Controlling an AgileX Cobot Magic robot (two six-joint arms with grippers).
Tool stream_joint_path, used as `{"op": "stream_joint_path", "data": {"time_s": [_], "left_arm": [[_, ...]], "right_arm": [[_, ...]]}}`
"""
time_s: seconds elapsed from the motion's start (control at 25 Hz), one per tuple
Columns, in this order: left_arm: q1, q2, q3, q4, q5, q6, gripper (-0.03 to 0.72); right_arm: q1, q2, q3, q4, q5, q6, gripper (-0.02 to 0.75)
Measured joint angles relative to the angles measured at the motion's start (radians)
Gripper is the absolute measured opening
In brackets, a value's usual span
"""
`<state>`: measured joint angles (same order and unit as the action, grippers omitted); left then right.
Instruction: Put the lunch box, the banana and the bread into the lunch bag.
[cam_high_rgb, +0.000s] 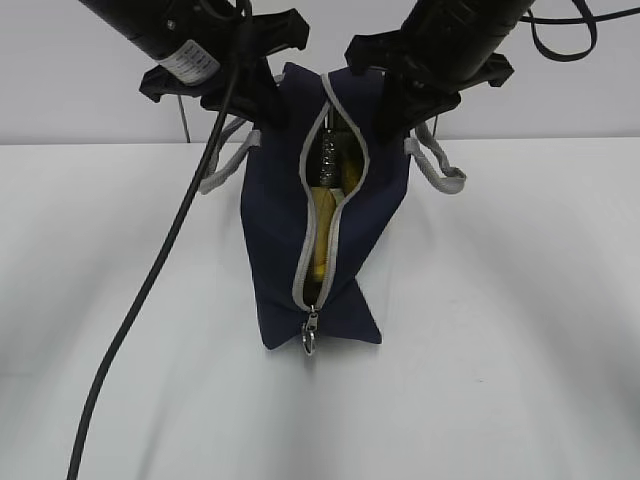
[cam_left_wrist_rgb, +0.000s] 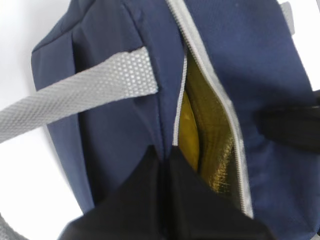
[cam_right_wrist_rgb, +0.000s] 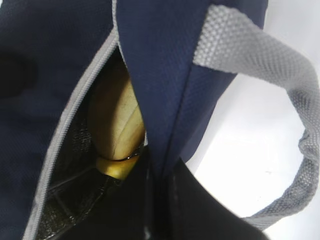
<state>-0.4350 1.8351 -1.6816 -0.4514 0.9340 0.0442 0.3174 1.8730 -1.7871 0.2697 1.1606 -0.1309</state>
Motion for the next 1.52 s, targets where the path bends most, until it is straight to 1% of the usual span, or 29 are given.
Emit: {"op": "stream_joint_path", "data": {"time_s": [0.16,0.32,0.56,0.84,0.92,1.0,1.04,1.08,1.16,1.2,1.24,1.28,1.36,1.52], "left_arm": [[0.0,0.025,-0.036,0.029,-0.001,-0.002,-0.001],[0.0,0.041,-0.044,0.057,-0.007,-0.012,-0.001],[0.0,0.066,-0.045,0.065,-0.041,-0.016,-0.001],[0.0,0.066,-0.045,0.081,-0.037,-0.019,-0.001],[0.0,0.066,-0.045,0.082,-0.035,-0.019,0.01],[0.0,0.066,-0.045,0.082,-0.033,-0.019,0.065],[0.0,0.066,-0.045,0.082,-0.033,-0.019,0.123],[0.0,0.062,-0.045,0.082,-0.033,-0.019,0.195],[0.0,0.047,-0.045,0.091,-0.029,-0.019,0.337],[0.0,0.039,-0.045,0.097,-0.026,-0.019,0.402],[0.0,0.026,-0.045,0.101,-0.024,-0.019,0.45],[0.0,0.013,-0.045,0.107,-0.018,-0.019,0.477],[0.0,-0.014,-0.045,0.123,-0.009,-0.019,0.508],[0.0,-0.071,-0.045,0.147,0.043,0.008,0.515]], "right_arm": [[-0.008,0.031,-0.009,-0.009,-0.021,0.0,-0.012],[-0.024,0.071,-0.029,-0.009,-0.032,0.0,-0.012],[-0.032,0.101,-0.049,-0.009,-0.047,-0.008,-0.012],[-0.034,0.14,-0.055,-0.009,-0.05,-0.01,-0.012],[-0.034,0.142,-0.057,-0.009,-0.05,-0.01,0.0],[-0.034,0.143,-0.064,0.004,-0.044,-0.01,0.051],[-0.034,0.143,-0.069,0.009,-0.039,-0.01,0.091],[-0.034,0.143,-0.076,0.022,-0.032,-0.01,0.151],[-0.034,0.143,-0.092,0.056,-0.011,-0.019,0.296],[-0.034,0.143,-0.103,0.071,0.005,-0.022,0.356],[-0.034,0.144,-0.115,0.082,0.025,-0.023,0.417],[-0.034,0.144,-0.131,0.089,0.047,-0.028,0.459],[-0.034,0.144,-0.163,0.093,0.066,-0.03,0.496],[-0.034,0.129,-0.196,0.093,0.071,-0.03,0.507]]}}
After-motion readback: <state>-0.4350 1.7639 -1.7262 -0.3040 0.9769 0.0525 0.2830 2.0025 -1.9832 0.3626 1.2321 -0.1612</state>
